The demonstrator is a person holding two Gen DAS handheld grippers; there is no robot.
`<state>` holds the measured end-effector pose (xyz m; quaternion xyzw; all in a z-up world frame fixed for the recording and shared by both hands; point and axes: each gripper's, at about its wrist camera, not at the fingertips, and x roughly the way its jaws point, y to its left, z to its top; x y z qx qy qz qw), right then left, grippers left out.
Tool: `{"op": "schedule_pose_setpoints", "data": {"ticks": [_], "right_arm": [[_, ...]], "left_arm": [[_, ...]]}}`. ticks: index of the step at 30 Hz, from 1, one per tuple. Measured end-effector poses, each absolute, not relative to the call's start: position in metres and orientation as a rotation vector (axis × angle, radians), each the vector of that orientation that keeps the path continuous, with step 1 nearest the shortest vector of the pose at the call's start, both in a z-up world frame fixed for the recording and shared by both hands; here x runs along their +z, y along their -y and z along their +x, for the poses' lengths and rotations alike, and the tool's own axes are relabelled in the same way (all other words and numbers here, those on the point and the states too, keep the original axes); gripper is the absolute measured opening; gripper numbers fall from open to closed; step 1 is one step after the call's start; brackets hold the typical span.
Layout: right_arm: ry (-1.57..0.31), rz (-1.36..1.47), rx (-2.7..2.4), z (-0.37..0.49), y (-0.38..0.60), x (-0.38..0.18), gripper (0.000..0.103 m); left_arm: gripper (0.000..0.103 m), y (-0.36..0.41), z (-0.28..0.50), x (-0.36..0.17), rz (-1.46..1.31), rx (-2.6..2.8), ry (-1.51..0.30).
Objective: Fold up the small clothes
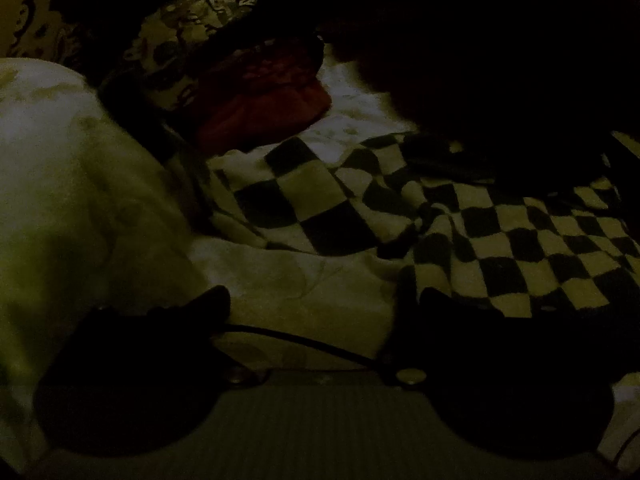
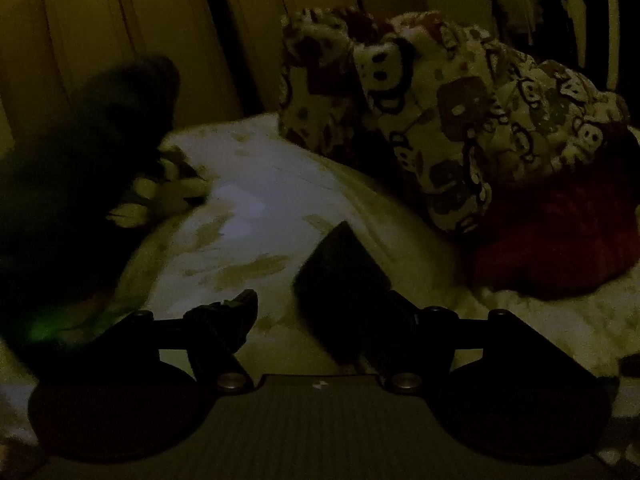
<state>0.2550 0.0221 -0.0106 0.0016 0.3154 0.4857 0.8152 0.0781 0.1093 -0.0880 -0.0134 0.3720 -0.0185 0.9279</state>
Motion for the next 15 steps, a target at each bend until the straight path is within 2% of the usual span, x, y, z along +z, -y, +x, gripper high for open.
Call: {"op": "schedule_pose_setpoints", "data": {"ticks": [3,6,7,8,9,15], "right_arm": [[-0.7,0.006,1.023,0.263,-0.036,-0.021,0.103],[-0.714,0.003,0.993,0.27,-0.046,-0.033,0.089],[-0.72,0.009,0.983,0.273,-0.049,-0.036,0.069],[-0.729,0.027,0.986,0.275,-0.05,-0.039,0.021],[-0.731,0.063,0.994,0.277,-0.047,-0.04,0.011],[-0.607,0.244,0.941,0.283,0.019,-0.003,0.011]], "left_arm": [[0.103,-0.11,0.078,-0.089,-0.033,-0.044,-0.757],[0.103,-0.11,0.078,-0.091,-0.032,-0.042,-0.757],[0.103,-0.109,0.078,-0.091,-0.026,-0.042,-0.758],[0.103,-0.109,0.079,-0.091,-0.023,-0.042,-0.759],[0.103,-0.108,0.079,-0.091,-0.022,-0.043,-0.759],[0.103,-0.11,0.081,-0.084,-0.038,-0.05,-0.714]]}}
